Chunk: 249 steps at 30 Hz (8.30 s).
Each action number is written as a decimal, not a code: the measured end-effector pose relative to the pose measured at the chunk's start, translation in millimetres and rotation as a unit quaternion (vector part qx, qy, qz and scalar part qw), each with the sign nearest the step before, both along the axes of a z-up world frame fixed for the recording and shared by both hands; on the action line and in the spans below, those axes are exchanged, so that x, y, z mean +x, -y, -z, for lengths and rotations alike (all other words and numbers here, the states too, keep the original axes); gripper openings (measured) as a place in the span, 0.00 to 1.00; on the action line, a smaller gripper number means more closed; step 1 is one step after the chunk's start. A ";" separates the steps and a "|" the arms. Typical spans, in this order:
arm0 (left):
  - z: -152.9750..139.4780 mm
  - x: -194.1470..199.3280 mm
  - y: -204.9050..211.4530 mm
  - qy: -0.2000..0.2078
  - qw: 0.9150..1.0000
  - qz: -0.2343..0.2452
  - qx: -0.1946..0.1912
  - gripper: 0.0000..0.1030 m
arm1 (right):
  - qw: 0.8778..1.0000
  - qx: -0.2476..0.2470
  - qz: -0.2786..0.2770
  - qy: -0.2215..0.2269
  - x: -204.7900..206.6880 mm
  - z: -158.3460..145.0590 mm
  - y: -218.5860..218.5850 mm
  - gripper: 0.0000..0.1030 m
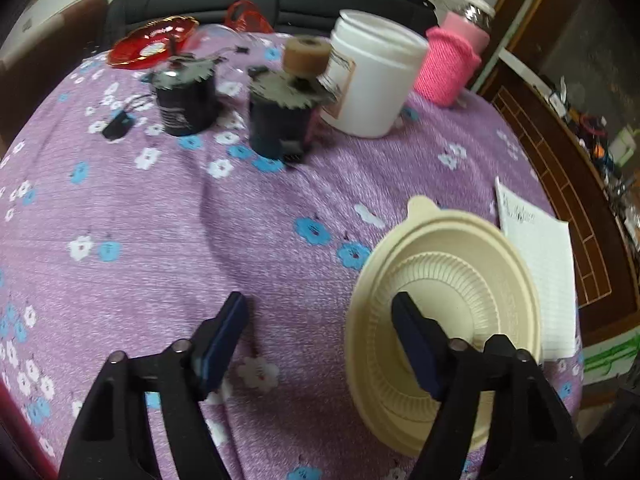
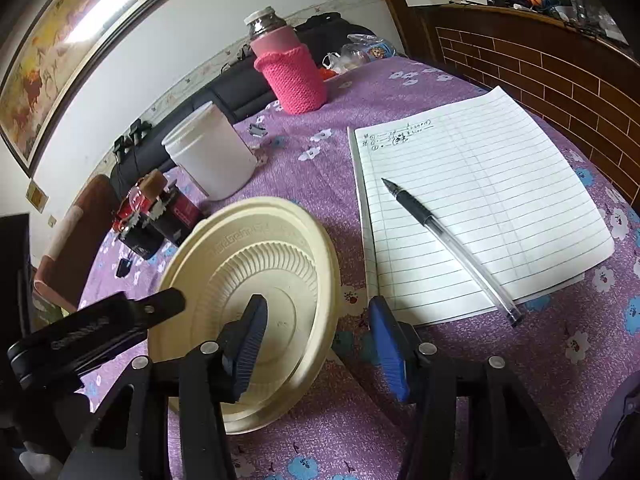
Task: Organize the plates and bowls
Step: 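Grasp the beige bowl rim with both tools and lift it, then carry the beige bowl with both tools over to the red plate stack, then lower the beige bowl into the white bowl on the stack, then open both tools and withdraw them from the beige bowl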
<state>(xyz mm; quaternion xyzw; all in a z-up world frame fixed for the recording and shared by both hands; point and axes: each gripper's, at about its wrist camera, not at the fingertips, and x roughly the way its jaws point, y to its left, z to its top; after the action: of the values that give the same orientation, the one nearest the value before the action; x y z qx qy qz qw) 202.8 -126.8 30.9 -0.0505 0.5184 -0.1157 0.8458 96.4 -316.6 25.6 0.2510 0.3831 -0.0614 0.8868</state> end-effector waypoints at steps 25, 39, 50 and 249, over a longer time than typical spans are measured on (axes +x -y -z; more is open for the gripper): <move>-4.0 -26.9 12.6 0.001 1.000 0.018 0.019 0.23 | 0.999 0.028 -0.042 0.011 -5.0 -1.3 -16.2 0.25; -27.4 -94.6 -59.8 0.076 0.994 -0.052 0.051 0.23 | 0.986 -0.024 -0.163 0.034 -19.6 -11.2 -100.0 0.25; -40.1 -143.9 -97.9 0.110 0.987 -0.065 0.098 0.24 | 0.973 -0.023 -0.224 0.040 -37.0 -13.9 -149.1 0.25; -104.4 -366.9 -343.5 0.262 0.907 -0.310 0.115 0.95 | 0.942 -0.060 -0.279 0.175 -197.0 -102.3 -340.8 0.81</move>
<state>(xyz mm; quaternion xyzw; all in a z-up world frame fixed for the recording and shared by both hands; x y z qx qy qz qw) -164.0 216.7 135.4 -0.0792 0.2458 0.2035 0.9444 -100.6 24.2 127.9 0.0871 0.2725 0.2103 0.9348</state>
